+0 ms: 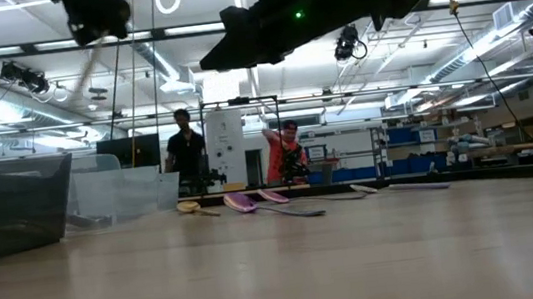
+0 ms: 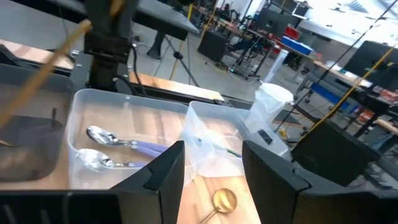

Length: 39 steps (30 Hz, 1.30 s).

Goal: Sort silverware by color (type)
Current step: Put the gold spoon into the black bin

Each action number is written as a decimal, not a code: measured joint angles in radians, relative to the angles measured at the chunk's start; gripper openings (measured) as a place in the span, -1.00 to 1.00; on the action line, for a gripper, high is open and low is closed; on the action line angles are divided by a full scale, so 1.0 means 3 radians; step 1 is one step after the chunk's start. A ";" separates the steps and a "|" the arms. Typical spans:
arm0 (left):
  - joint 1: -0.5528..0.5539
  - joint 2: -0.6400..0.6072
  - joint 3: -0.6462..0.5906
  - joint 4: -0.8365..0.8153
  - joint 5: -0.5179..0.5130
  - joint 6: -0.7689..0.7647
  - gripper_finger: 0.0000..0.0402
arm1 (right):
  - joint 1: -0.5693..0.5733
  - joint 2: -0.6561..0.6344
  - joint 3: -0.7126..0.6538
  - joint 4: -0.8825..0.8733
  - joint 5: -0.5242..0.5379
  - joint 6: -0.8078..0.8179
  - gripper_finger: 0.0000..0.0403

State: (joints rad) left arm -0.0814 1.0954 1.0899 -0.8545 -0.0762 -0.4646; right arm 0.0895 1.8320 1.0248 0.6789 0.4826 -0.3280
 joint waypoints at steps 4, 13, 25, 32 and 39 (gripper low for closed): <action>-0.0018 0.0000 0.0045 -0.0412 0.0312 -0.0190 -0.83 | -0.0050 -0.0001 0.0000 -0.0061 -0.0118 0.0098 -0.16; -0.0191 0.0011 0.0045 -0.0753 0.0568 -0.0575 -0.82 | -0.0111 -0.0001 0.0000 -0.0144 -0.0134 0.0162 -0.16; -0.0600 0.0413 0.0044 -0.0856 0.0572 -0.0859 -0.82 | -0.0115 -0.0001 0.0000 -0.0162 -0.0134 0.0147 -0.16; -0.0789 0.0688 0.0044 -0.1036 0.0574 -0.0938 -0.82 | -0.0180 -0.0001 0.0000 -0.0145 -0.0287 0.0138 -0.16; -0.0937 0.0940 0.0042 -0.1044 0.0575 -0.0972 -0.82 | -0.0245 -0.0001 0.0000 -0.0142 -0.0396 0.0150 -0.16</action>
State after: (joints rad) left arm -0.3625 1.3773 1.1027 -1.1678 0.0962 -0.7563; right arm 0.0159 1.8317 1.0248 0.6364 0.3636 -0.2829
